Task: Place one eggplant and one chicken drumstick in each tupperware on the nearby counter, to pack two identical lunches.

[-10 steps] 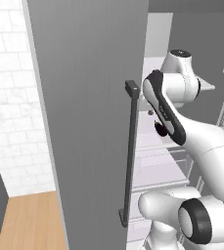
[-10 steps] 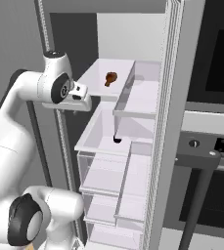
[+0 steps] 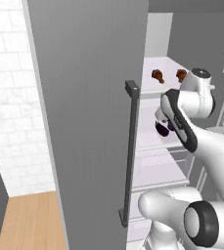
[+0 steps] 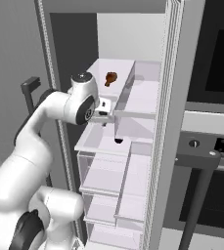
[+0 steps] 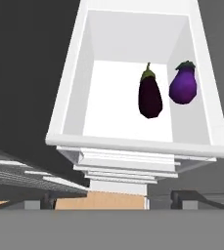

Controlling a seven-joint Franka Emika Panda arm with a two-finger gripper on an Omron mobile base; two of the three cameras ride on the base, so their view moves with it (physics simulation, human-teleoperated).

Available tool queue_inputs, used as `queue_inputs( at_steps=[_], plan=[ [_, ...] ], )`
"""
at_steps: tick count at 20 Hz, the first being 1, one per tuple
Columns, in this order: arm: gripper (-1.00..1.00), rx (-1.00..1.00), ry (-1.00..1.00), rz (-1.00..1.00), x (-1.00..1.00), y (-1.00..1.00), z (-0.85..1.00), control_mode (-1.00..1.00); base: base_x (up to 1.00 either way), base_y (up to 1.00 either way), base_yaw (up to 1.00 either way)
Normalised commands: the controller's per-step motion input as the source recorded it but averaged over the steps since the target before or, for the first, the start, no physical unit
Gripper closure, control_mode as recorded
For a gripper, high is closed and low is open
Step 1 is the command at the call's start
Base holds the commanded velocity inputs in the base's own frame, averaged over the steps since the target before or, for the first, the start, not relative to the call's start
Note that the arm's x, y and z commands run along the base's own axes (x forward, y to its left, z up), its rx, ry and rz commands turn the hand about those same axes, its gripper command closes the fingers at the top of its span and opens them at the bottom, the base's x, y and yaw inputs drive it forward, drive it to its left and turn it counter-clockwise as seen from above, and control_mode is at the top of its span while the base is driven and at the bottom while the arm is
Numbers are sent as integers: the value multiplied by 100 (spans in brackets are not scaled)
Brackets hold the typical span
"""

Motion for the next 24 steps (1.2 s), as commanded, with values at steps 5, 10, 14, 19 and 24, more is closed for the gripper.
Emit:
queue_inputs(
  at_steps=[5,10,14,19,24],
  plan=[
    [-100,-7,-12,0,87,-26,-39,-100,0,0,0],
    [-100,1,1,-9,56,-53,-61,-100,0,0,0],
    [-100,14,5,-5,15,-23,-24,-100,0,0,0],
    [-100,4,7,-7,32,0,-10,-100,0,0,0],
    [-100,0,13,-1,26,0,-18,-100,0,0,0]
  ],
)
